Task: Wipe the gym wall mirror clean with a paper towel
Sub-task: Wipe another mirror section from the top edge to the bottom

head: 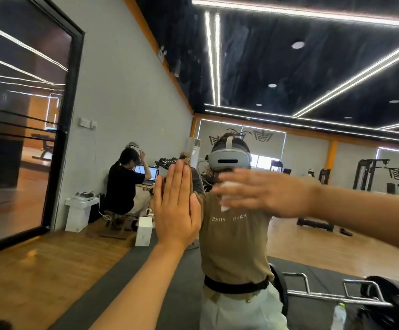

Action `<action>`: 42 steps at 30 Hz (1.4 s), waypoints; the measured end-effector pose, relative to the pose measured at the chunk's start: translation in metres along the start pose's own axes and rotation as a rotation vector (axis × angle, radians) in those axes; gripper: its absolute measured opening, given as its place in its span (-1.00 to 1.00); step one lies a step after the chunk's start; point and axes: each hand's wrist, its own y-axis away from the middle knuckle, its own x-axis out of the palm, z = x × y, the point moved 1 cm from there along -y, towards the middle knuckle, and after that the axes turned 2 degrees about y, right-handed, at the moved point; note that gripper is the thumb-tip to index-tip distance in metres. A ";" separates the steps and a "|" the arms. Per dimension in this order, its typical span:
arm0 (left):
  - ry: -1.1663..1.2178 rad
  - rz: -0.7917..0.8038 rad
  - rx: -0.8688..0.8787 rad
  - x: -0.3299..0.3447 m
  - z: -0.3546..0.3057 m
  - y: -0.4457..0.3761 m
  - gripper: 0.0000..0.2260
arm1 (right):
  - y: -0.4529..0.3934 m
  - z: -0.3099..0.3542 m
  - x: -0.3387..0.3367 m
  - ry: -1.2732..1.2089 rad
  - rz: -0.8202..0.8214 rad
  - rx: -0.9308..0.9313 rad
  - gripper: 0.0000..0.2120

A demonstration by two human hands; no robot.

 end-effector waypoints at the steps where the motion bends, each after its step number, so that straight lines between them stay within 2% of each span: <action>1: 0.001 -0.009 0.003 0.000 0.000 0.000 -0.50 | 0.001 -0.015 -0.009 0.013 -0.016 0.074 -0.50; 3: 0.006 -0.015 -0.001 0.001 0.000 -0.001 -0.50 | 0.000 -0.044 -0.023 0.057 -0.093 0.306 -0.47; 5: 0.014 -0.014 -0.005 0.001 0.000 0.000 -0.50 | -0.006 -0.065 -0.034 0.044 -0.202 0.602 -0.54; 7: 0.020 -0.014 -0.004 0.001 0.001 0.000 -0.50 | -0.021 -0.067 -0.035 0.004 -0.337 0.923 -0.59; 9: 0.024 -0.013 -0.003 0.001 0.001 0.000 -0.50 | -0.040 -0.050 -0.026 -0.024 -0.454 1.107 -0.58; 10: 0.026 -0.016 -0.002 0.001 0.001 0.000 -0.50 | -0.047 -0.035 -0.019 -0.036 -0.489 1.116 -0.58; 12: 0.034 -0.026 0.002 0.001 0.002 -0.001 -0.51 | -0.056 0.002 0.002 -0.051 -0.487 1.008 -0.56; 15: 0.077 -0.040 0.003 0.000 0.003 -0.001 -0.53 | -0.051 0.067 0.034 -0.091 -0.389 0.772 -0.57; 20: 0.123 -0.046 -0.011 -0.003 0.003 -0.003 -0.54 | -0.030 0.159 0.065 -0.120 -0.190 0.600 -0.58; 23: 0.119 -0.044 -0.011 -0.005 0.003 -0.003 -0.54 | -0.011 0.179 0.070 -0.088 -0.084 0.425 -0.51; 26: 0.077 -0.024 -0.001 -0.005 0.004 -0.001 -0.52 | 0.008 0.158 0.062 -0.091 -0.053 0.291 -0.52; 29: 0.007 0.003 0.006 -0.004 0.005 0.000 -0.50 | 0.028 0.106 0.042 -0.041 -0.113 0.380 -0.54; 32: -0.077 0.036 0.003 -0.004 0.002 0.001 -0.48 | 0.054 0.042 0.012 0.021 -0.189 0.669 -0.48; 34: -0.113 0.059 0.001 -0.004 0.000 0.001 -0.47 | 0.069 0.009 -0.008 0.017 -0.256 0.919 -0.54; 36: -0.145 0.076 -0.009 -0.004 -0.002 0.001 -0.47 | 0.072 -0.002 -0.014 -0.020 -0.346 1.142 -0.56; 37: -0.162 0.084 -0.020 -0.004 -0.003 0.002 -0.47 | 0.068 0.002 -0.011 -0.027 -0.397 1.189 -0.57; 39: -0.199 0.100 -0.058 -0.002 -0.006 0.003 -0.47 | 0.060 0.023 0.006 -0.043 -0.465 1.151 -0.54; 42: -0.191 0.096 -0.158 -0.001 -0.015 0.004 -0.48 | 0.057 0.073 0.032 -0.078 -0.404 0.929 -0.51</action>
